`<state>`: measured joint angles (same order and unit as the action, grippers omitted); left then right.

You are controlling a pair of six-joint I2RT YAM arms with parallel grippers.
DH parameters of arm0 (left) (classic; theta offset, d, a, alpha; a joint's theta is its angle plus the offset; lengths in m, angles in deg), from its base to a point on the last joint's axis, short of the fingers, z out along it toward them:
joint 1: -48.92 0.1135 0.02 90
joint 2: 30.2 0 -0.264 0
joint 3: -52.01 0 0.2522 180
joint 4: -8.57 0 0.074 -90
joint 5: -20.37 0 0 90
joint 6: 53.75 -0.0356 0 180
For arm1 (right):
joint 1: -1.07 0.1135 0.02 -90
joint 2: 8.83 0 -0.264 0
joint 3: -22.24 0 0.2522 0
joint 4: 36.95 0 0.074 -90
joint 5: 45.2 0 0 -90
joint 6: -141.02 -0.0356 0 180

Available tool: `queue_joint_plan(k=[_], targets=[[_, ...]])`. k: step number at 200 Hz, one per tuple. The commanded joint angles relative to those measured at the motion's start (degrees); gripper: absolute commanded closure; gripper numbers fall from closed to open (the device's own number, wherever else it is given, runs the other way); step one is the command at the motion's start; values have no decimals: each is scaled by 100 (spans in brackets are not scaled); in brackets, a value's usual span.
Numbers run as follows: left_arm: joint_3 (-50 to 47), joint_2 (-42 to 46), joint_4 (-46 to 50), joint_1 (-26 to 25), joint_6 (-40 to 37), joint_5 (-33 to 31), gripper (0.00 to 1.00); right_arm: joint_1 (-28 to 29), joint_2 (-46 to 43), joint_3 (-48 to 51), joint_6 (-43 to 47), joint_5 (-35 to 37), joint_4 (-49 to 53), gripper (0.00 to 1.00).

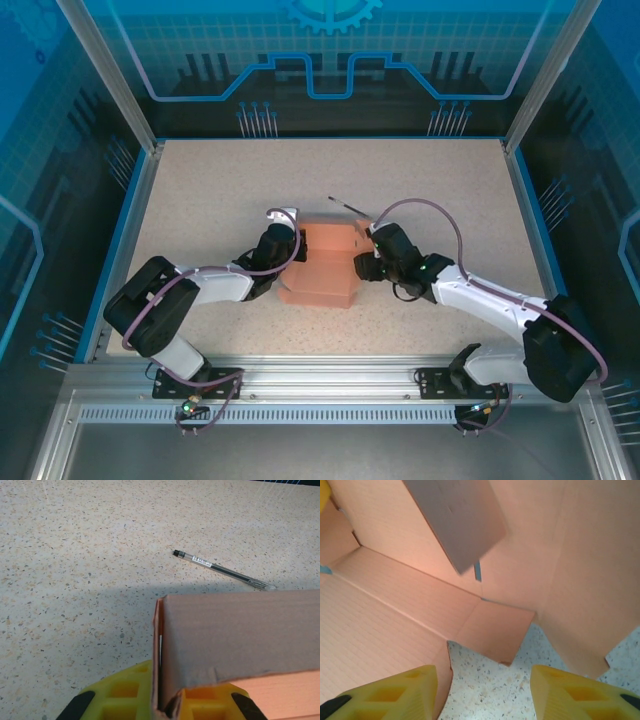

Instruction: Fold the paper box

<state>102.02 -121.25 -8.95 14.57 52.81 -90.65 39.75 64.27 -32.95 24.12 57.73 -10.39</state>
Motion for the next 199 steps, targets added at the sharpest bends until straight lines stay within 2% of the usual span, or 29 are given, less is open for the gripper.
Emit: queue_joint_plan(k=[1,79,199], targets=[[143,183,-45,-42,-36,7,100,-220,-64,185,-385,-245,-215,46],[128,209,-97,-39,-43,62,100,-671,357,267,-916,-1000,-973,48],[136,172,-85,-43,-36,136,100,-694,378,123,-925,-1293,-1293,65]])
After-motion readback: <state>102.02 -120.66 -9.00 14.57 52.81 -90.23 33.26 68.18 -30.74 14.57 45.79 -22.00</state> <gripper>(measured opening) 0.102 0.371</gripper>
